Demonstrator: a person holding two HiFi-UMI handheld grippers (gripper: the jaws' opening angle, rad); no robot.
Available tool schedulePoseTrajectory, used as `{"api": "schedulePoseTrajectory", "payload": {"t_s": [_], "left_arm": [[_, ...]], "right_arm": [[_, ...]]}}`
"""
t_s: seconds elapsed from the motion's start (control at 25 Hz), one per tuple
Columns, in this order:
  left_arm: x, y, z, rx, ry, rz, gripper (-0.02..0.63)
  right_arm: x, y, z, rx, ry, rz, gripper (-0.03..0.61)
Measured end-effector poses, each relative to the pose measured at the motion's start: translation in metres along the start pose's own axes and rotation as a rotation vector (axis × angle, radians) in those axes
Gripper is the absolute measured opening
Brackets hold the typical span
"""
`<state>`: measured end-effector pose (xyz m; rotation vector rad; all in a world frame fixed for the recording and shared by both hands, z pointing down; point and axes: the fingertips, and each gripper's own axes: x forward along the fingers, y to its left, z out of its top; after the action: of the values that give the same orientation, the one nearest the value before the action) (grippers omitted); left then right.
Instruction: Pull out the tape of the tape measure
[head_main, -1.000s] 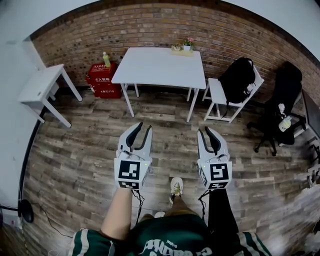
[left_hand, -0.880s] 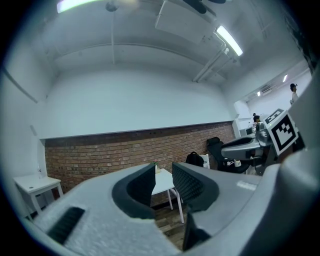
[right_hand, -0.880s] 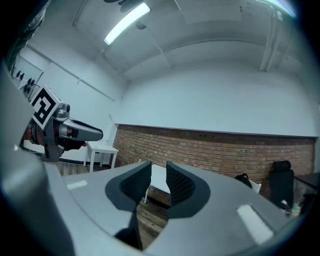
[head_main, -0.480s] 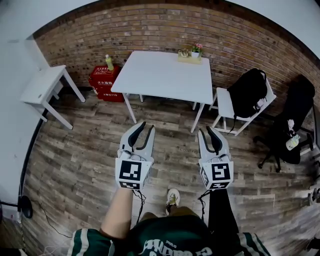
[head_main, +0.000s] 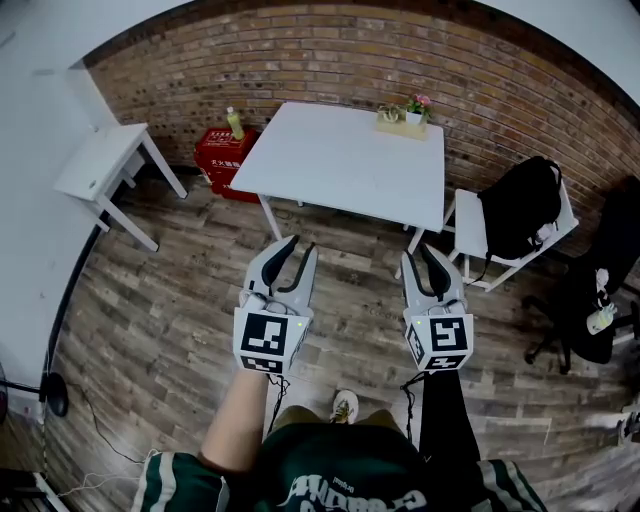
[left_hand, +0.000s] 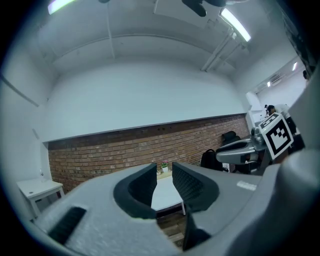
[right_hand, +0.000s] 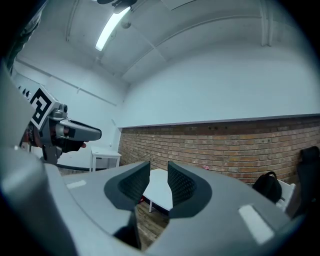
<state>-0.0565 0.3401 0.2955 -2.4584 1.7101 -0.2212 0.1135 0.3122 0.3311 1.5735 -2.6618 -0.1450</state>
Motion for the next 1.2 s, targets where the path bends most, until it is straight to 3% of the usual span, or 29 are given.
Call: {"api": "schedulePoseTrajectory", "payload": {"t_s": [0.64, 1.2], "left_arm": [[0.076, 0.027, 0.001, 0.026, -0.026, -0.014, 0.103], [0.226, 0.09, -0.02, -0.002, -0.049, -0.149, 0.103]], "right_arm": [[0.068, -0.034, -0.001, -0.009, -0.021, 0.01, 0.138], [0.201, -0.076, -0.007, -0.042, -0.022, -0.058, 0.138]]}}
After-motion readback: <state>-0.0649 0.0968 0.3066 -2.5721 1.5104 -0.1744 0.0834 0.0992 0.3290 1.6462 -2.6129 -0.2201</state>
